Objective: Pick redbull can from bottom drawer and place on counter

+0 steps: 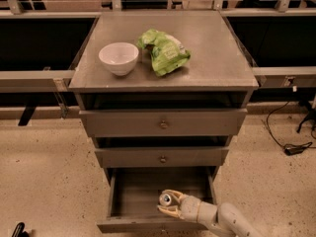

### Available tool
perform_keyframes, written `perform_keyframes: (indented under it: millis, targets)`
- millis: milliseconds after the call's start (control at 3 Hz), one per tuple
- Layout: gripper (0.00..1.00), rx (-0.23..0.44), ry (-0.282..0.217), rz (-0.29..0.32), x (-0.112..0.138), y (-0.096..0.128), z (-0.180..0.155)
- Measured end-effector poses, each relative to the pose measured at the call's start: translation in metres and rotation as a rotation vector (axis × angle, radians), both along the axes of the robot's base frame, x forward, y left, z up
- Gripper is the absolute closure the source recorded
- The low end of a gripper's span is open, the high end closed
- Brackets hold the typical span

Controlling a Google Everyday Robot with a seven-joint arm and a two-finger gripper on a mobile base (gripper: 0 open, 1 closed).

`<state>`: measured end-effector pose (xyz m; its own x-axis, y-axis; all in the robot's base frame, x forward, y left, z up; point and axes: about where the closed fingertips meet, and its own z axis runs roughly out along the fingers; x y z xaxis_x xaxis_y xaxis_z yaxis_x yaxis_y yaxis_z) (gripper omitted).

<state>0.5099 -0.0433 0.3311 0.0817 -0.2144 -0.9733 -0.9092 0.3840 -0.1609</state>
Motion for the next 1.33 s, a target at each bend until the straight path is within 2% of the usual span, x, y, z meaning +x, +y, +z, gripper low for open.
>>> perform_keyframes:
  millis: [333,667,1333]
  targets:
    - [1.0,0.089,0.12,0.047,0.004,-0.002,-0.008]
    - [1.0,0.13,0.12,0.096,0.0,-0.006,0.003]
    - [1.0,0.112,0.128,0.119,-0.004,-0.003,0.006]
